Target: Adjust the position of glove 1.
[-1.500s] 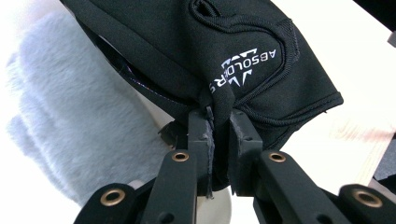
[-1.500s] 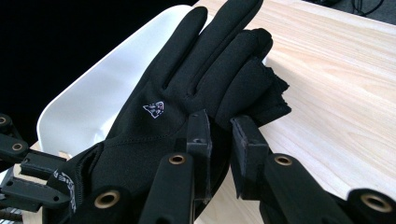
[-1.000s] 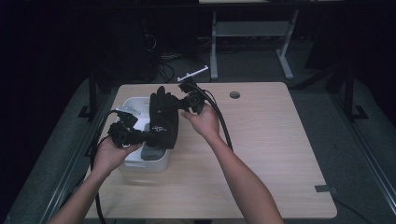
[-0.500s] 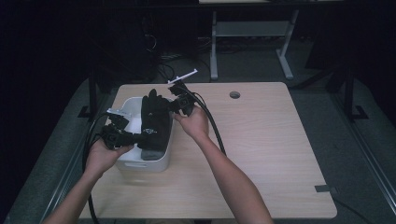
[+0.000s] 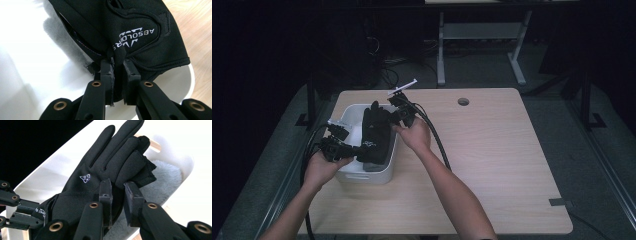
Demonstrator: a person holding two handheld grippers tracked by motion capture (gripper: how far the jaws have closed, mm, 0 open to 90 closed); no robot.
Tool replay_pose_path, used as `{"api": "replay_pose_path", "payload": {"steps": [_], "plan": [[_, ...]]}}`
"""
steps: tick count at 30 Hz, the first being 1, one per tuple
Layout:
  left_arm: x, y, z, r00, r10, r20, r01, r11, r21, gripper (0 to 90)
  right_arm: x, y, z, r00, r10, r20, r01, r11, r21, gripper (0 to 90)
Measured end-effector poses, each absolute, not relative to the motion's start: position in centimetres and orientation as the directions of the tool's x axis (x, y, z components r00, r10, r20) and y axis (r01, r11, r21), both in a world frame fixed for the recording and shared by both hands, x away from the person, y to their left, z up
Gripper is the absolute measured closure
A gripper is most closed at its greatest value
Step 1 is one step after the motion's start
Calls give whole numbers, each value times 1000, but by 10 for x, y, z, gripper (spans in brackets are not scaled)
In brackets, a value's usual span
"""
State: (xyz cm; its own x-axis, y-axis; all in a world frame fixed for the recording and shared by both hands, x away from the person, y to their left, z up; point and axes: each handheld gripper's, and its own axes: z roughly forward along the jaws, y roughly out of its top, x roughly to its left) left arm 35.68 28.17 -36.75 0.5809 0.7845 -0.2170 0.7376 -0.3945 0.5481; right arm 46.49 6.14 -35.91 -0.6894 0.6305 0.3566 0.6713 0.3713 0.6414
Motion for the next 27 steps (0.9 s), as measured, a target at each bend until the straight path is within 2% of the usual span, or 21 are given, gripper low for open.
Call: {"api": "replay_pose_path", "payload": {"steps": [3,7,14,27], "plan": [[358,280,-369,580,789,-201,737,-404,542,805,466,61,-362,-688,640,342,670,380,638,737],[360,280,-370,572,794,-206,742,-394,542,765,466,55,-360,-686,644,340,665,363,653,610],[359,280,-361,568,798,-200,734,-382,562,618,464,41,-347,-674,657,337,665,341,664,570],[355,270,-350,579,793,-189,711,-378,593,570,460,3,-339,-662,674,328,659,315,683,483]]}}
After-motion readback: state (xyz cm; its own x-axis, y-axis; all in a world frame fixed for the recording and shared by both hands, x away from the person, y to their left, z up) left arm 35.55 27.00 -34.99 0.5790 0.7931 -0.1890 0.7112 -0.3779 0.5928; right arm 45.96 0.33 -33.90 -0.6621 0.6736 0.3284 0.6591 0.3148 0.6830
